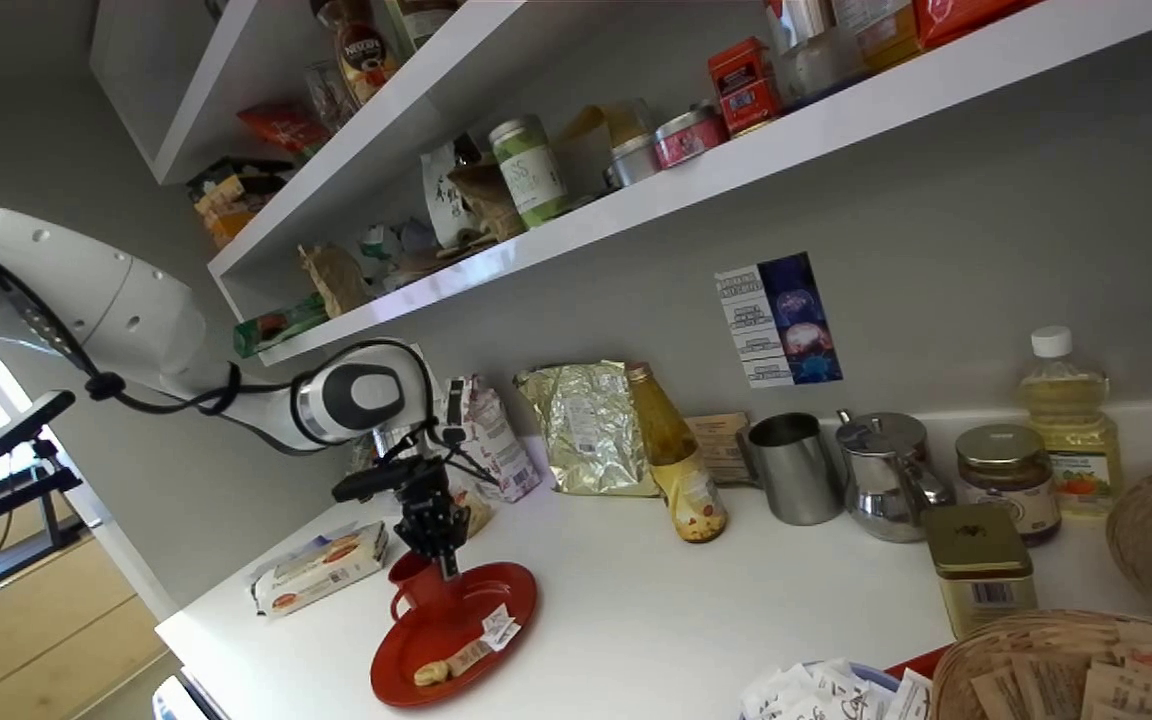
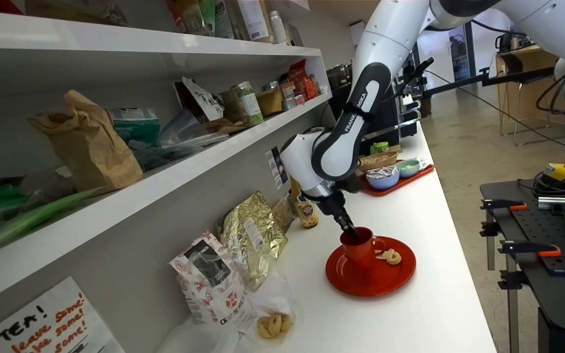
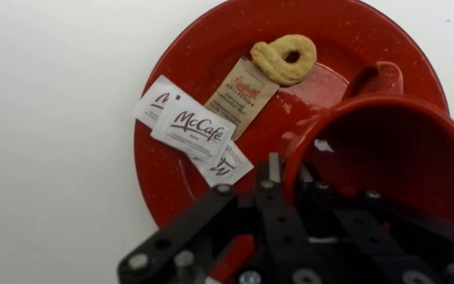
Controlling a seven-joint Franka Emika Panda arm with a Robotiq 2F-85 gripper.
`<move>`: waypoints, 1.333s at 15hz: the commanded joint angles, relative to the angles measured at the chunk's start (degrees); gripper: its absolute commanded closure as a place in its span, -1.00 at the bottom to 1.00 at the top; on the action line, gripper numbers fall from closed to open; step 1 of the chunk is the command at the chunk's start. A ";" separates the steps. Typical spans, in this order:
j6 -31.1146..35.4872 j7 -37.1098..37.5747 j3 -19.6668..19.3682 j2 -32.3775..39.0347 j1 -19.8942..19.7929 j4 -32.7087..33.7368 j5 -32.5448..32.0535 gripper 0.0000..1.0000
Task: Put the cup on the counter
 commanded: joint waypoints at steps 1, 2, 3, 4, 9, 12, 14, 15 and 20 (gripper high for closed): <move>-0.17 -1.79 0.10 -8.82 -1.65 -4.84 1.09 0.96; 0.19 -1.45 -0.50 -10.79 -2.13 -6.21 0.67 0.96; 0.25 -1.44 -0.84 -12.41 -2.63 -7.20 0.51 0.96; 0.58 -1.46 -1.52 -14.32 -3.49 -9.01 0.26 0.96; 2.46 -1.20 -5.52 -21.42 -7.84 -17.68 -0.58 0.96; 4.05 -0.88 -8.10 -23.10 -10.59 -21.72 -0.29 0.96; 4.91 -0.72 -9.38 -22.47 -11.95 -22.77 -0.12 0.96; 5.31 -0.63 -9.81 -22.08 -12.39 -23.08 -0.03 0.96; 7.59 -0.14 -9.40 -20.14 -12.12 -24.17 0.06 0.96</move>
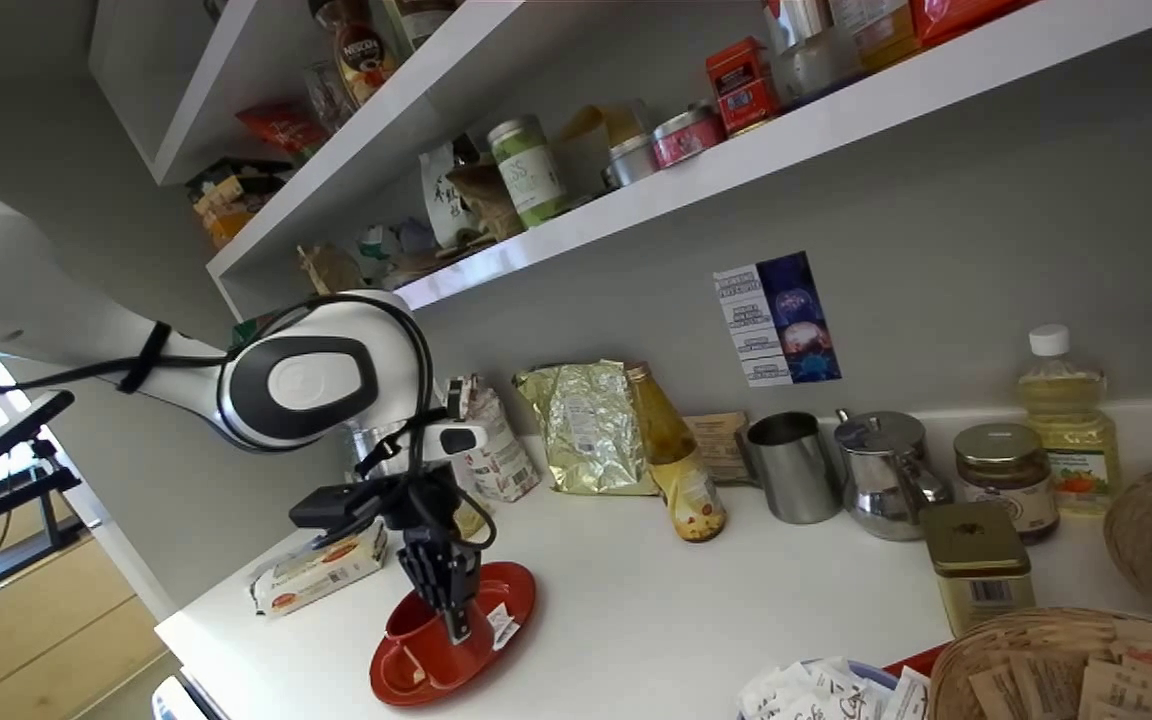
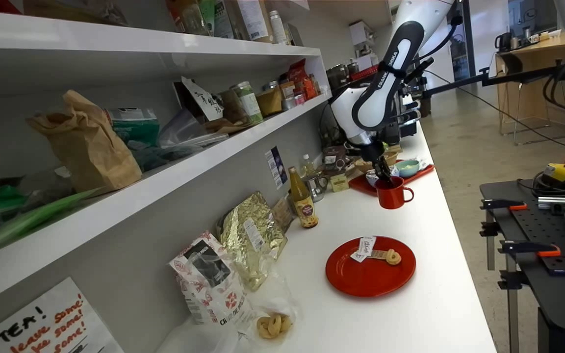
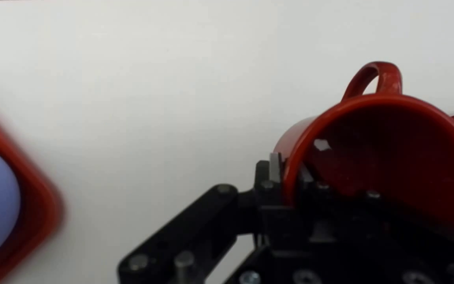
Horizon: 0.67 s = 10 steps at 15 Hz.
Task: Put the cup on the counter
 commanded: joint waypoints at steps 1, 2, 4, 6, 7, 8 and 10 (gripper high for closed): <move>1.70 0.47 0.72 0.63 0.97 -0.73 0.38 0.96; 1.91 0.34 0.98 1.34 1.14 -0.47 0.50 0.96; 2.00 0.25 1.29 2.99 1.37 0.14 0.49 0.96; 2.10 0.21 1.41 4.86 1.41 0.66 0.35 0.96; 2.18 0.16 1.39 5.80 1.39 0.93 0.35 0.96; 2.23 -0.01 1.37 6.64 1.31 1.22 0.49 0.96; 2.26 -0.25 1.40 7.98 1.15 1.83 0.76 0.96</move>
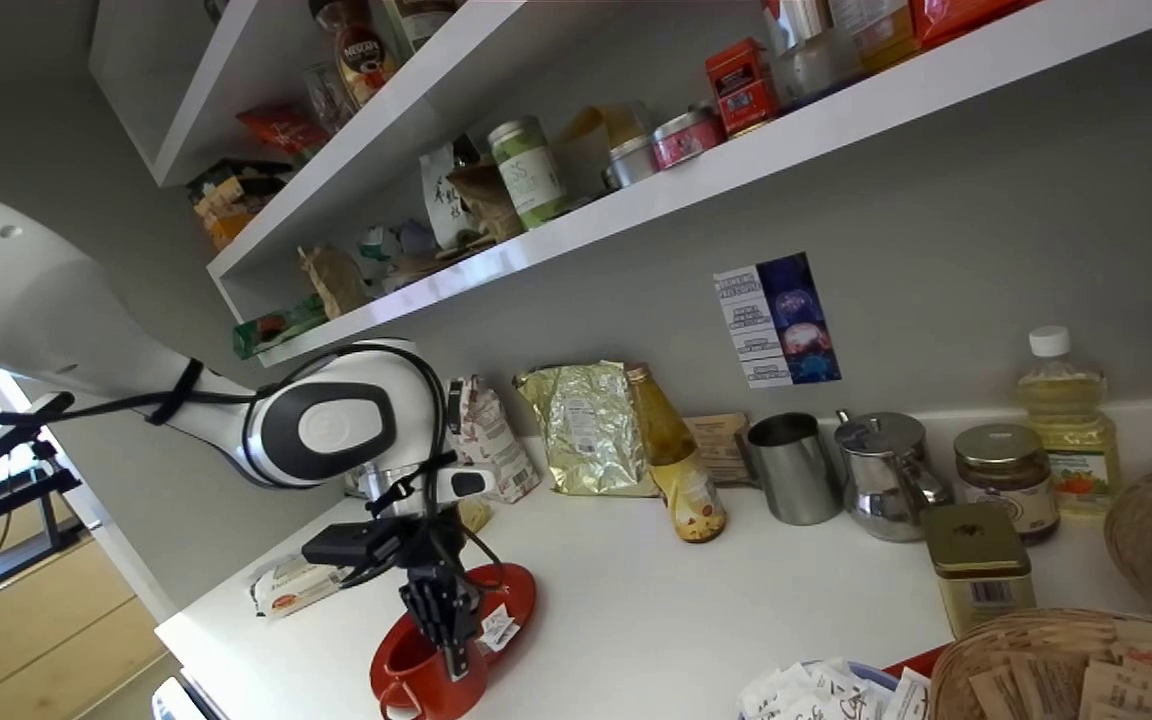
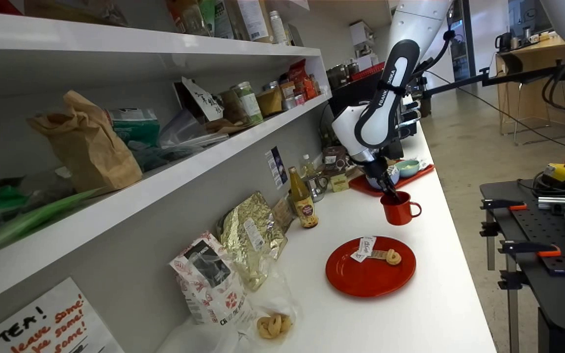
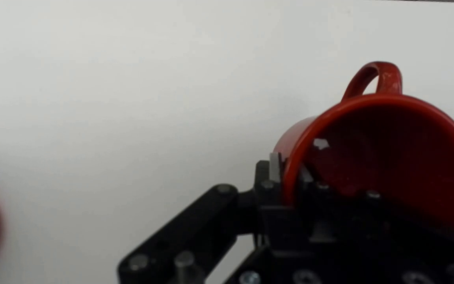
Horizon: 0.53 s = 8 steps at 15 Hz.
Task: Put the cup on the counter
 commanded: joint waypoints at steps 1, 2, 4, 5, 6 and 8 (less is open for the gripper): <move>0.08 -0.36 0.00 3.07 -0.04 2.33 0.84 0.96; -0.06 -0.44 0.03 3.72 -0.14 2.95 1.05 0.96; -0.22 -0.61 0.08 4.58 -0.28 3.85 1.29 0.96; -0.25 -0.65 0.11 5.01 -0.35 4.32 1.38 0.96; -0.27 -0.74 0.17 5.53 -0.45 4.82 1.58 0.96; -0.07 -0.70 0.28 6.53 -0.49 5.50 1.74 0.96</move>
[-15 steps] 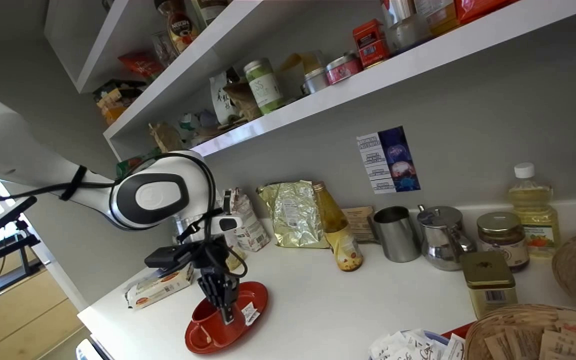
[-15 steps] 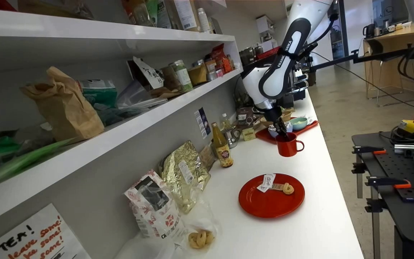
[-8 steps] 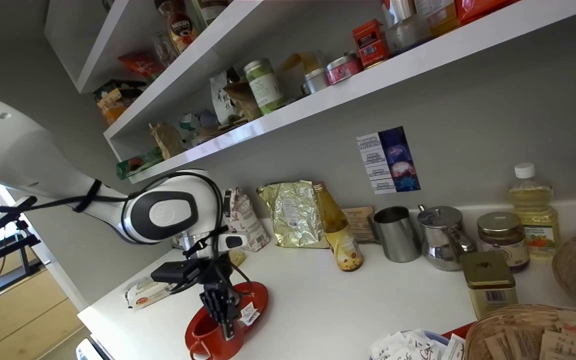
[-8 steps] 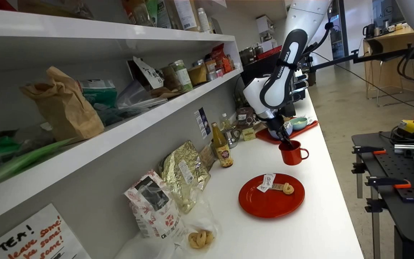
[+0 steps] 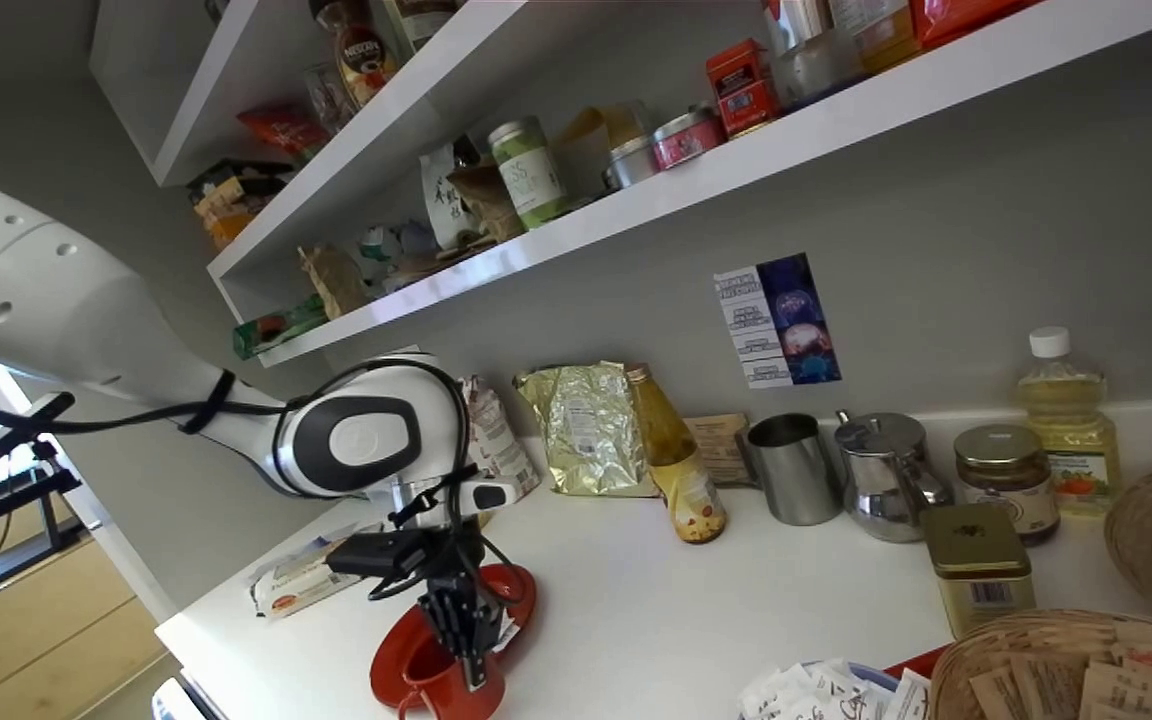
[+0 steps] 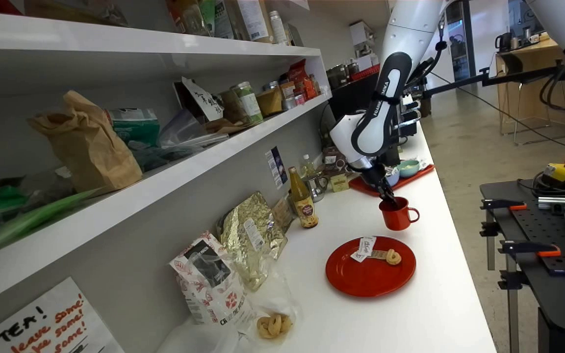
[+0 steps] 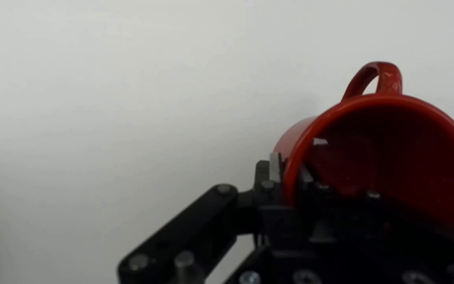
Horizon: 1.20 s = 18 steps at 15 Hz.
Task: Put the cup on the counter
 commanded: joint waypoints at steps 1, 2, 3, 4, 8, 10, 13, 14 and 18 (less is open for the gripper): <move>-0.20 -0.78 0.35 2.45 -0.21 2.42 1.56 0.96; -0.12 -0.79 0.41 3.11 -0.22 2.63 1.68 0.96; -0.11 -0.87 0.44 3.60 -0.27 2.85 1.81 0.96; -0.14 -0.93 0.44 4.15 -0.34 3.01 1.91 0.96; -0.21 -1.13 0.41 5.61 -0.60 3.73 2.33 0.96; -0.25 -1.19 0.46 6.07 -0.72 4.06 2.54 0.96; -0.34 -1.45 0.54 6.50 -0.83 4.49 2.88 0.96; -0.37 -2.37 0.65 6.64 -0.90 4.54 2.59 0.96; -0.16 -3.40 0.20 6.14 -0.30 3.46 1.25 0.57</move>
